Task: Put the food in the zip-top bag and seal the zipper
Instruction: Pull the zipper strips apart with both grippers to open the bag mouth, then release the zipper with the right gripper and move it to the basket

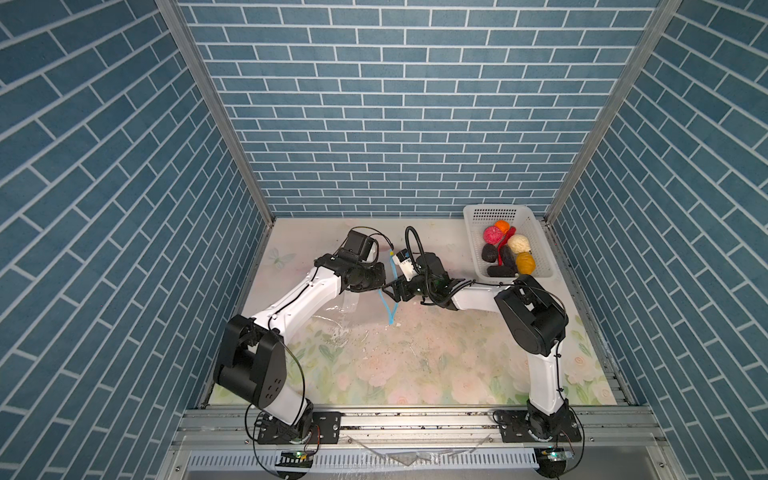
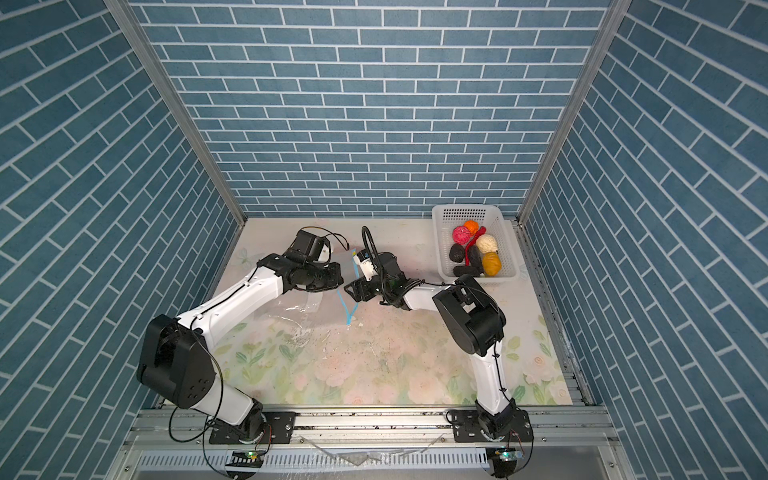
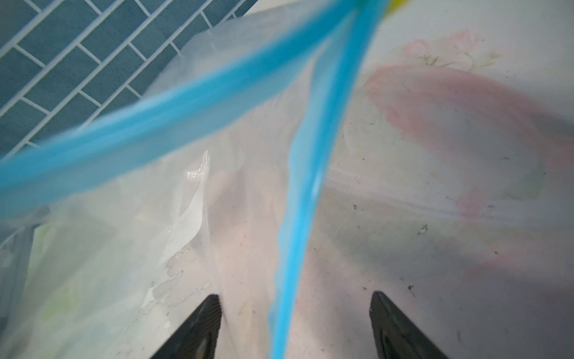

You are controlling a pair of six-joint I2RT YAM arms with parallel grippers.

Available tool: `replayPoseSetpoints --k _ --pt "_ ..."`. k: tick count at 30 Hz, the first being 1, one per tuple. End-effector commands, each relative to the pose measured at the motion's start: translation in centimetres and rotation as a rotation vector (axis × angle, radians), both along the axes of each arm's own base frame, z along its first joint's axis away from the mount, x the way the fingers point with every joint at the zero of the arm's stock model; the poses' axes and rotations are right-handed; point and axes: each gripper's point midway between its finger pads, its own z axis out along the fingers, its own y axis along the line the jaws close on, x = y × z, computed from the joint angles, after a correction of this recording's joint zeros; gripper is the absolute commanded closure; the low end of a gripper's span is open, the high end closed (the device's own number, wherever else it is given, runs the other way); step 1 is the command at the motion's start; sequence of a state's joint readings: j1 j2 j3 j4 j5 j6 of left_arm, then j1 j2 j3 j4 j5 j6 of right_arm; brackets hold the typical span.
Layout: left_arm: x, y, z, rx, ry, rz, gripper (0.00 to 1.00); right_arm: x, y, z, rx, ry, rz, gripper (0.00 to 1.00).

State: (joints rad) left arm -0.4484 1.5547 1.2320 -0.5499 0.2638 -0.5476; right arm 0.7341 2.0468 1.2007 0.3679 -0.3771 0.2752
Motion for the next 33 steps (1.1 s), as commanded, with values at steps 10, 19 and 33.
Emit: replayPoseSetpoints --k 10,19,33 --pt "-0.8 0.0 3.4 -0.025 -0.061 -0.004 0.91 1.8 -1.0 -0.9 -0.023 0.046 -0.052 0.26" --pt "-0.6 0.3 1.6 0.007 -0.038 0.009 0.91 1.4 -1.6 0.1 -0.016 0.071 -0.069 0.26" --pt "0.8 -0.6 0.2 -0.008 -0.013 0.021 0.95 -1.2 -5.0 3.4 -0.091 0.125 -0.124 0.21"
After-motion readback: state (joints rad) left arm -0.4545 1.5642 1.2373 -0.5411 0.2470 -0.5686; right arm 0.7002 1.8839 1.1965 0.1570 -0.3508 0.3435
